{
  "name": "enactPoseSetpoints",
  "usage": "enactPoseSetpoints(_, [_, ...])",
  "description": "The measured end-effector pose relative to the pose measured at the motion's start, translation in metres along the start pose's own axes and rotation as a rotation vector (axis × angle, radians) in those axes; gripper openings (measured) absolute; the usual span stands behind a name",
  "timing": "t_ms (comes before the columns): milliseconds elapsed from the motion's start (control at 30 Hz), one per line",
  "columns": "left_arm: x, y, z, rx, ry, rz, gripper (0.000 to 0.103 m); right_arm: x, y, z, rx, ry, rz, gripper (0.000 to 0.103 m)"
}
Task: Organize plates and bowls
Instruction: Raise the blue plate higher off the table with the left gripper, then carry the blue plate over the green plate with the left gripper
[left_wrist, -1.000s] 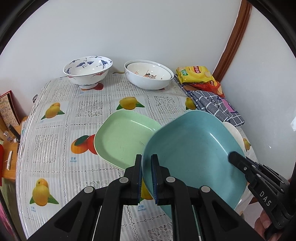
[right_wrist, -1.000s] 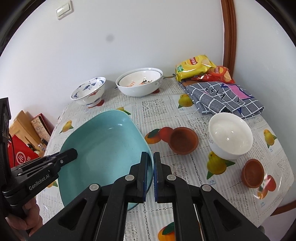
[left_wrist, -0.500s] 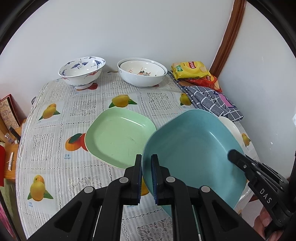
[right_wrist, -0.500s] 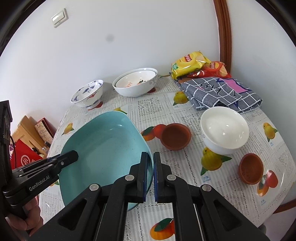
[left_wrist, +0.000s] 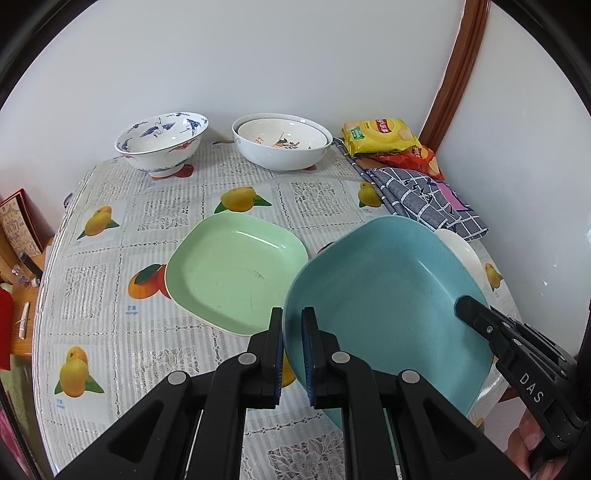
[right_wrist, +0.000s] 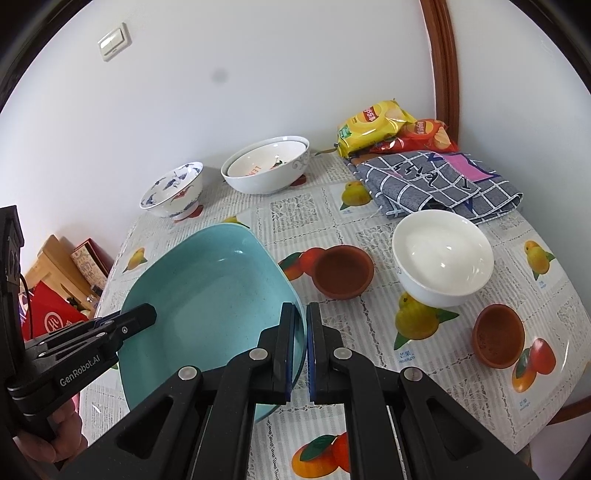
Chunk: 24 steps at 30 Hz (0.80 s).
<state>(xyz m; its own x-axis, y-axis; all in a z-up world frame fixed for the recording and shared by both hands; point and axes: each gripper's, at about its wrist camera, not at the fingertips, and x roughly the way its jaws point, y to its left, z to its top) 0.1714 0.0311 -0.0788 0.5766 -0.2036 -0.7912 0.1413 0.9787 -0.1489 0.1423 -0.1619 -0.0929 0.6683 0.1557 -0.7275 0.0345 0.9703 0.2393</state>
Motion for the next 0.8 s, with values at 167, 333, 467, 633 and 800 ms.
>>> enactPoseSetpoints(167, [0.0,0.001,0.0,0.005,0.003,0.003,0.009,0.002,-0.003,0.001,0.008,0.001,0.004,0.007])
enactPoseSetpoints(333, [0.002,0.002,0.0,-0.003,0.007,0.005,0.009,0.005,-0.002,0.001,0.01,0.005,0.009,0.007])
enactPoseSetpoints(467, [0.003,0.004,0.001,-0.009,0.008,0.009,0.009,0.007,0.0,0.002,0.006,0.007,0.013,0.007])
enactPoseSetpoints(633, [0.003,0.006,0.005,-0.017,0.006,0.016,0.009,0.01,0.002,0.008,0.005,0.006,0.023,0.007])
enactPoseSetpoints(800, [0.004,0.009,0.013,-0.022,0.002,0.02,0.009,0.013,0.006,0.014,0.0,0.003,0.033,0.007])
